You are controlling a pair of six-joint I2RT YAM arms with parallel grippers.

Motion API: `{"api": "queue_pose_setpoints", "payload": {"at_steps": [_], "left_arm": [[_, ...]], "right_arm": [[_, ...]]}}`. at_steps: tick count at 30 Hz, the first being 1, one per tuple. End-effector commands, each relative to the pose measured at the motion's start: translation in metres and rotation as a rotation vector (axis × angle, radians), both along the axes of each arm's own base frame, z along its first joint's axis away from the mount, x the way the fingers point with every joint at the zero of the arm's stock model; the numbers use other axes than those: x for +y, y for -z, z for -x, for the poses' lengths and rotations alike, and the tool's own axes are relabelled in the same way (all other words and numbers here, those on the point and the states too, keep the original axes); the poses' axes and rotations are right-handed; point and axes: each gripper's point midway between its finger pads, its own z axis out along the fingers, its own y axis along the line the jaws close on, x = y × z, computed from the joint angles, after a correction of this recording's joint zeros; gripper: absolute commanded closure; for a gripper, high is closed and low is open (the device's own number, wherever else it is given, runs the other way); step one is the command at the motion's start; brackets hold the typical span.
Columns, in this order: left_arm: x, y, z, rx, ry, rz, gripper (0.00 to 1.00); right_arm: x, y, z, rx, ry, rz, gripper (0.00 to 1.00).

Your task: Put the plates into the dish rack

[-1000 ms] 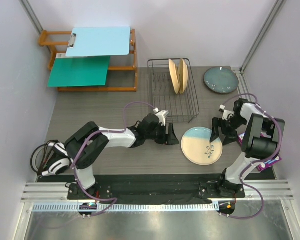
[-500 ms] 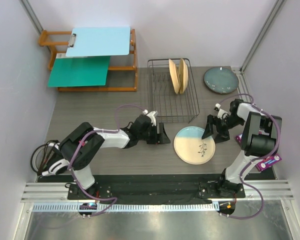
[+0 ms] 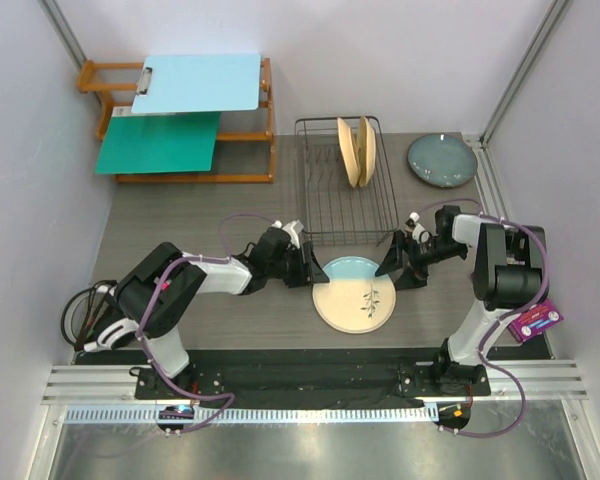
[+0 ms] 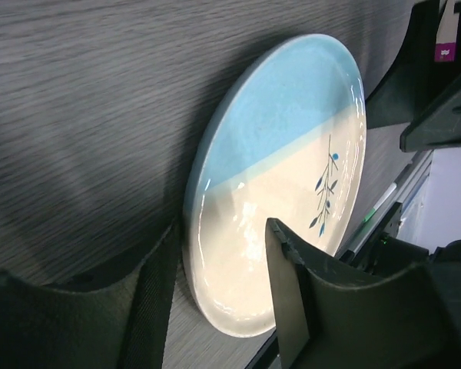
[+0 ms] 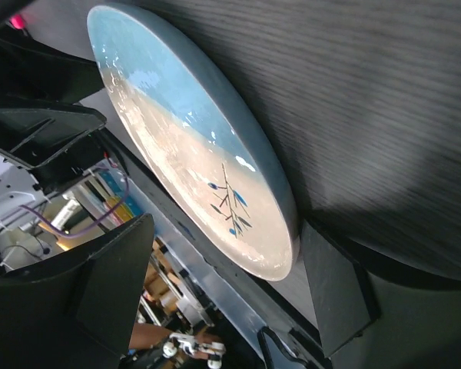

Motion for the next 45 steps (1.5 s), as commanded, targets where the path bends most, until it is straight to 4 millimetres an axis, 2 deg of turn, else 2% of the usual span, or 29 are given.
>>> {"api": "queue_pose_setpoints", "payload": {"at_steps": [1, 3, 7, 9, 13, 16, 17, 21, 23, 25, 34, 36, 38, 39, 40, 42, 44, 45], "left_arm": [[0.022, 0.017, 0.016, 0.152, -0.012, -0.009, 0.51], [0.027, 0.019, 0.021, 0.194, -0.008, 0.004, 0.57], [0.027, 0.022, 0.026, 0.221, -0.002, 0.022, 0.71], [0.027, 0.027, 0.029, 0.25, -0.003, 0.019, 0.74], [0.029, 0.035, 0.035, 0.298, -0.018, 0.017, 0.92], [0.033, 0.04, 0.037, 0.312, -0.045, 0.006, 1.0], [0.034, 0.041, 0.038, 0.316, -0.049, 0.005, 1.0], [0.033, 0.04, 0.037, 0.32, -0.057, 0.014, 1.0], [0.034, 0.043, 0.035, 0.329, -0.064, 0.005, 1.0], [0.033, 0.044, 0.035, 0.331, -0.067, -0.001, 1.0], [0.035, 0.047, 0.028, 0.303, -0.066, -0.032, 1.0], [0.037, 0.049, 0.027, 0.298, -0.068, -0.041, 1.0], [0.04, 0.051, 0.025, 0.292, -0.068, -0.049, 1.0], [0.042, 0.052, 0.024, 0.288, -0.07, -0.054, 0.99], [0.044, 0.053, 0.02, 0.283, -0.081, -0.063, 0.96], [0.052, 0.054, 0.015, 0.27, -0.091, -0.097, 0.83], [0.059, 0.05, 0.007, 0.246, -0.098, -0.109, 0.75], [0.062, 0.048, 0.004, 0.215, -0.075, -0.125, 0.63]], "right_arm": [[0.01, 0.011, 0.013, 0.03, 0.076, -0.03, 0.18], [0.013, 0.018, 0.028, 0.055, 0.099, -0.037, 0.18], [0.021, 0.013, 0.025, 0.021, 0.118, -0.044, 0.19], [0.023, 0.018, 0.03, 0.036, 0.125, -0.034, 0.2], [0.029, 0.025, 0.032, 0.063, 0.147, -0.028, 0.23], [0.037, 0.029, 0.032, 0.086, 0.213, -0.064, 0.27], [0.039, 0.031, 0.03, 0.054, 0.22, -0.065, 0.28], [0.053, 0.02, 0.026, -0.007, 0.243, -0.098, 0.33], [0.052, 0.016, 0.024, -0.028, 0.242, -0.093, 0.45], [0.051, 0.01, 0.022, -0.062, 0.225, -0.083, 0.5], [0.042, -0.004, 0.019, -0.091, 0.218, -0.046, 0.5], [0.041, -0.007, 0.02, -0.089, 0.207, -0.04, 0.53], [0.042, -0.013, 0.02, -0.1, 0.185, -0.054, 0.74], [0.042, -0.016, 0.02, -0.107, 0.177, -0.055, 0.83], [0.042, -0.019, 0.021, -0.117, 0.164, -0.055, 0.98], [0.041, -0.034, 0.021, -0.177, 0.107, -0.05, 0.99], [0.038, -0.049, 0.022, -0.216, 0.066, -0.032, 0.99], [0.037, -0.058, 0.022, -0.271, 0.03, -0.026, 0.99]]}}
